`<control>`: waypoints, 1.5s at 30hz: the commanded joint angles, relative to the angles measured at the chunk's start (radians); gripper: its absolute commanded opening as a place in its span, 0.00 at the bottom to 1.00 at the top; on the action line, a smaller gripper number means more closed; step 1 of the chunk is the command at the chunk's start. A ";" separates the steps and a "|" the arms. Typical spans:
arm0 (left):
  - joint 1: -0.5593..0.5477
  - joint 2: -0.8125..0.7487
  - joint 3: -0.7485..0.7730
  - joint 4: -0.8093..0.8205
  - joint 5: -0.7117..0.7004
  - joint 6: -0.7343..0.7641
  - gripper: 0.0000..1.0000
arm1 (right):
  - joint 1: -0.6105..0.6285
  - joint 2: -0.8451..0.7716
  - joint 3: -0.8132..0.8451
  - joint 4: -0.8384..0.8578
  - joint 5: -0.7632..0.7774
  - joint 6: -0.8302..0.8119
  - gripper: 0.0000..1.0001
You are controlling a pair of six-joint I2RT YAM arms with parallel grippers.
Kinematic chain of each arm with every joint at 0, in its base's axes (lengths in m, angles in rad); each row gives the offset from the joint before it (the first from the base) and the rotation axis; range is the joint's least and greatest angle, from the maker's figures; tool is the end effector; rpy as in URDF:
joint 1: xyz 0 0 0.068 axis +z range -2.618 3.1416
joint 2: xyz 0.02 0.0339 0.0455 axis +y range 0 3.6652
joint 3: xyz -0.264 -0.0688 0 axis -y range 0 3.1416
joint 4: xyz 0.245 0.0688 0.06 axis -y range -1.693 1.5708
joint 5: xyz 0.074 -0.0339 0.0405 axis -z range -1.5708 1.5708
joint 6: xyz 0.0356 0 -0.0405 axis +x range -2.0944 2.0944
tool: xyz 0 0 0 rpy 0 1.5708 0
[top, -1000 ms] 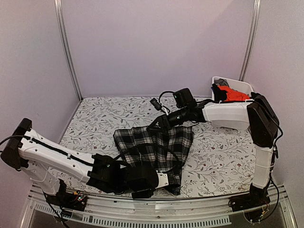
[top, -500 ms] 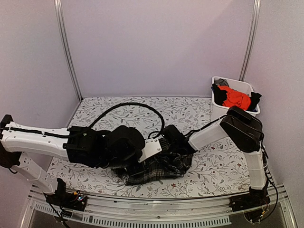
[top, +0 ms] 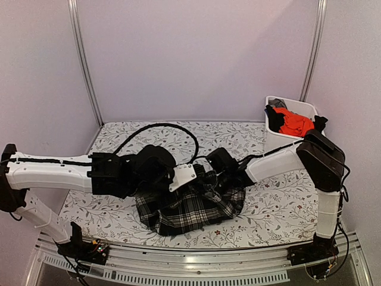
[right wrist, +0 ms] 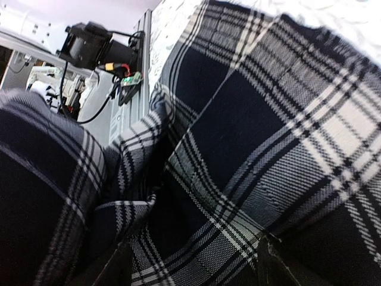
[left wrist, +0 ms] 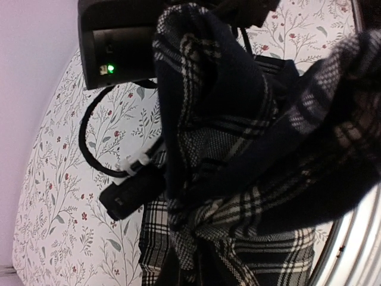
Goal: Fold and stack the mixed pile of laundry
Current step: Fold the rectangle-folded skirt at the center of the board, then smooth out the square-folded skirt at the center of the board.
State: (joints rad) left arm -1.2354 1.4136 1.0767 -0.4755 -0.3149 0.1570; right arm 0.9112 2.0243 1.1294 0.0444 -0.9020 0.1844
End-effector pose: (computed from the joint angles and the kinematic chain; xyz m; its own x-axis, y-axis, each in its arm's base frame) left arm 0.1104 -0.2833 0.2716 -0.1066 0.7574 -0.6441 0.8549 0.4006 0.3296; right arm 0.2225 0.3325 0.1250 -0.6008 -0.5892 -0.5403 -0.7090 0.0804 0.7006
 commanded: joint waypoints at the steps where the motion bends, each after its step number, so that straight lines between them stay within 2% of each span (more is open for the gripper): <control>1: 0.031 -0.008 -0.007 0.059 0.073 0.046 0.01 | -0.083 -0.096 0.098 -0.089 0.050 -0.018 0.72; 8: 0.124 0.052 0.022 0.073 0.226 0.092 0.08 | -0.203 -0.211 0.096 -0.071 0.091 0.055 0.77; 16: 0.283 0.209 0.097 0.102 0.304 0.138 0.07 | -0.309 -0.408 -0.068 -0.052 0.186 0.136 0.87; 22: 0.376 0.339 0.158 0.125 0.369 0.172 0.11 | -0.348 -0.543 -0.183 -0.021 0.255 0.155 0.88; 26: 0.416 0.431 0.182 0.157 0.332 0.184 0.17 | -0.347 -0.606 -0.251 0.024 0.220 0.173 0.82; 30: 0.433 0.497 0.238 0.172 0.171 0.139 0.38 | -0.335 -0.647 -0.301 0.040 0.182 0.188 0.76; 33: 0.444 0.443 0.231 0.206 0.053 0.053 0.47 | -0.301 -0.665 -0.301 0.016 0.188 0.179 0.73; 35: 0.454 0.332 0.192 0.241 0.012 -0.042 0.52 | -0.268 -0.663 -0.285 0.006 0.198 0.172 0.72; 38: 0.465 0.167 0.099 0.269 -0.012 -0.208 0.68 | -0.222 -0.637 -0.251 -0.011 0.234 0.155 0.71; 41: 0.463 -0.003 -0.014 0.296 0.091 -0.346 0.80 | -0.182 -0.588 -0.209 -0.023 0.243 0.137 0.70; 45: 0.435 -0.159 -0.167 0.349 0.304 -0.516 0.80 | -0.138 -0.509 -0.149 -0.042 0.237 0.116 0.70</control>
State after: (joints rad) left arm -0.7807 1.3430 1.0473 -0.1947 -0.2020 -0.1303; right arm 0.7406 1.4483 0.9150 0.0269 -0.6823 0.3359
